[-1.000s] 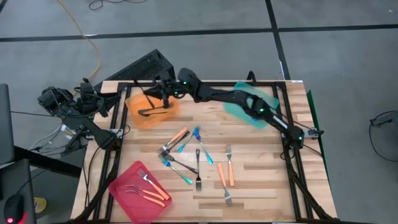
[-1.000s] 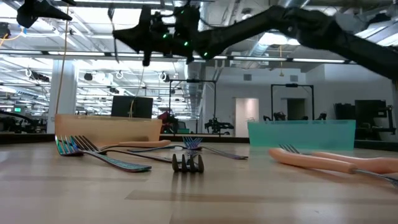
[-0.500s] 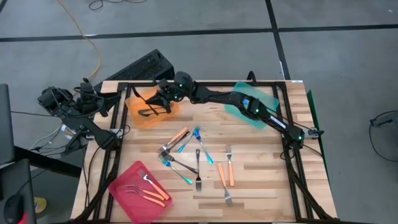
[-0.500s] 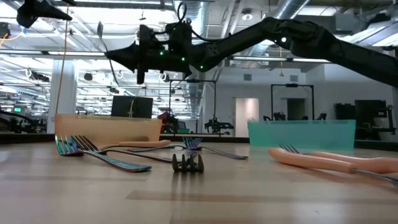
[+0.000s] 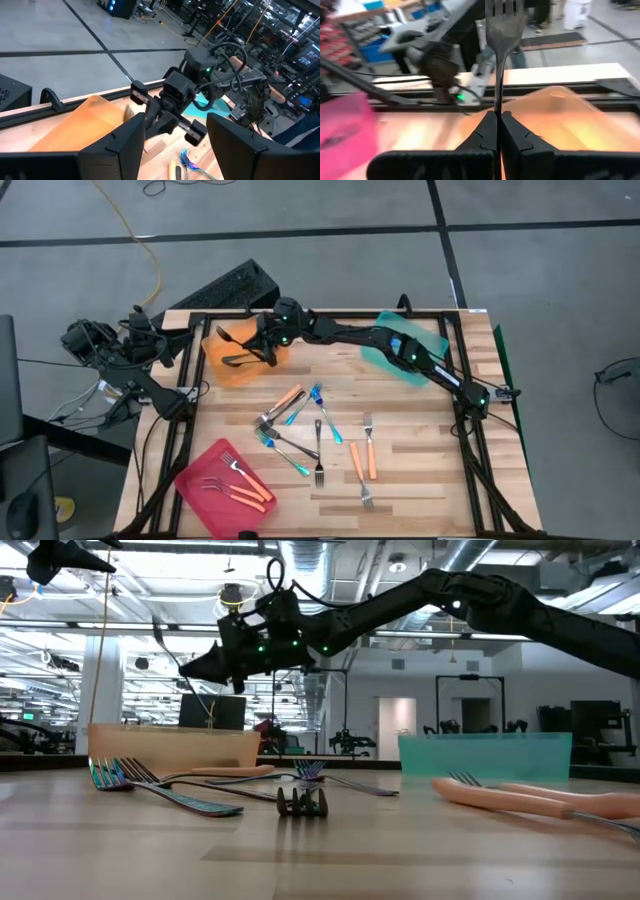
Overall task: Sort silverware by color (type)
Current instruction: Put the black fork into the orange bin
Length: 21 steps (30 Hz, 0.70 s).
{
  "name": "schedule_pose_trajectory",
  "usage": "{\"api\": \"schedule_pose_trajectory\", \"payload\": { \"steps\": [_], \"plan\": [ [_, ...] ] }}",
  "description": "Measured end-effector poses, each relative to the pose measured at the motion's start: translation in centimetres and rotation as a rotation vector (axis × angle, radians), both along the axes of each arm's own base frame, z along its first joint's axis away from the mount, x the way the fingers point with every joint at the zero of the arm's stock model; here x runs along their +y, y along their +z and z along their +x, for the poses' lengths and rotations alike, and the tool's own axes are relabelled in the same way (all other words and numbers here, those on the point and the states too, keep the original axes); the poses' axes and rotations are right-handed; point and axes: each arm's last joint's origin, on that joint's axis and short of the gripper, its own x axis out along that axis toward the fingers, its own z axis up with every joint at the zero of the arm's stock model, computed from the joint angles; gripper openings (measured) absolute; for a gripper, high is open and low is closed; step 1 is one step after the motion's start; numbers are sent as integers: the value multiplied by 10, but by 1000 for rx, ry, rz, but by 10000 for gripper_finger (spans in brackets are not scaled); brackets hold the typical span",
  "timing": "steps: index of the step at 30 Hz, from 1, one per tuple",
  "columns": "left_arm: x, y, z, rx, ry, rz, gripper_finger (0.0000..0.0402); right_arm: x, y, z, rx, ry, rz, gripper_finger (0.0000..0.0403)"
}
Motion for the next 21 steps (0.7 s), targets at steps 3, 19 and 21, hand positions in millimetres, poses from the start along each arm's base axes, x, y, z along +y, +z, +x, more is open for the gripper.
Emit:
{"api": "schedule_pose_trajectory", "payload": {
  "steps": [3, 19, 21],
  "plan": [
    [0, 0, 0, 0, 0, 0, 197, -4, -3, -1, 33, -60, -7, 24],
    [1, 1, 0, -14, 20, 23, 197, -8, -15, -5, 151, -134, -167, 24],
    [1, 1, 0, -19, 27, 29, 197, -8, -15, -6, 157, -135, -199, 24]
  ]
}}
